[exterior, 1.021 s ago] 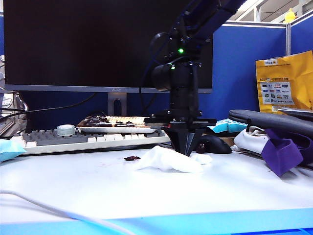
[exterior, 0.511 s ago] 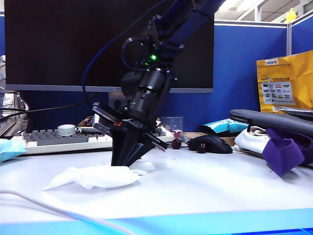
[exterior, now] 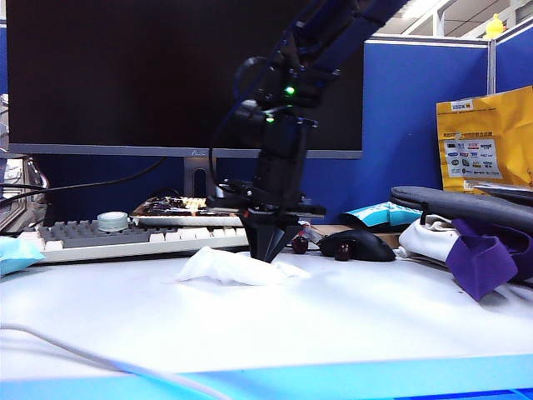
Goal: Use the wet wipes on the table to wipe the cherry juice off the table, then put the wipes back on the table.
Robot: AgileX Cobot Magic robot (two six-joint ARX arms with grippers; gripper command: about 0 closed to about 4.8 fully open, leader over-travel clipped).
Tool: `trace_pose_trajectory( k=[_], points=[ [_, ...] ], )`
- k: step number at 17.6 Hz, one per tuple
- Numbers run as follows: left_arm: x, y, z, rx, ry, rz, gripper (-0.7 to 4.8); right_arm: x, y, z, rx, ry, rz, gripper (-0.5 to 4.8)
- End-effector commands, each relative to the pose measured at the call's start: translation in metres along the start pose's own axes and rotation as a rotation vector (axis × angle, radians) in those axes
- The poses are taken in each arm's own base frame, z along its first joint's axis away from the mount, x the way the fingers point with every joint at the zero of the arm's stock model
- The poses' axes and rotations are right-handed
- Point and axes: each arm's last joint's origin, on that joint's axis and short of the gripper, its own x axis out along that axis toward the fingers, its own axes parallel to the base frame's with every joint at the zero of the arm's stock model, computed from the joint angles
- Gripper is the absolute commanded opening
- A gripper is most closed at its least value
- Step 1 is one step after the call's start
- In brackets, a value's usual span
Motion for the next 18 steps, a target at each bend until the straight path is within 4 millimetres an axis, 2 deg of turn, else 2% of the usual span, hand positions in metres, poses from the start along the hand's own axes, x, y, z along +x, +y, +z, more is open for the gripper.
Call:
trace_pose_trajectory(
  k=[1,2,4,5,8,11,13,16,18],
  points=[
    [0.0,0.0,-0.003,0.0,0.013,-0.002,-0.04,0.012,0.016,-0.001,-0.055,0.009,0.396,-0.06],
    [0.0,0.0,-0.003,0.0,0.013,-0.001,-0.04,0.012,0.025,0.001,-0.079,-0.02,0.444,-0.06],
    [0.0,0.0,-0.003,0.0,0.013,-0.002,-0.04,0.013,0.027,0.003,-0.083,-0.036,0.396,-0.06],
    [0.0,0.0,-0.003,0.0,0.013,-0.002,-0.04,0.017,0.025,0.003,-0.068,-0.037,0.33,-0.06],
    [0.0,0.0,-0.003,0.0,0.013,-0.001,-0.04,0.031,0.01,0.001,-0.032,-0.033,-0.014,-0.06],
    [0.0,0.0,-0.003,0.0,0.013,-0.002,-0.04,0.031,0.001,0.007,-0.023,-0.098,-0.143,-0.06],
    [0.0,0.0,-0.003,0.0,0.013,-0.002,-0.04,0.028,0.002,0.012,-0.039,-0.13,-0.047,-0.06],
    [0.0,0.0,-0.003,0.0,0.013,-0.002,-0.04,0.025,0.015,0.014,-0.117,-0.135,0.284,-0.06],
    [0.0,0.0,-0.003,0.0,0.013,-0.002,-0.04,0.025,0.023,0.016,-0.146,-0.158,0.259,-0.06]
  ],
)
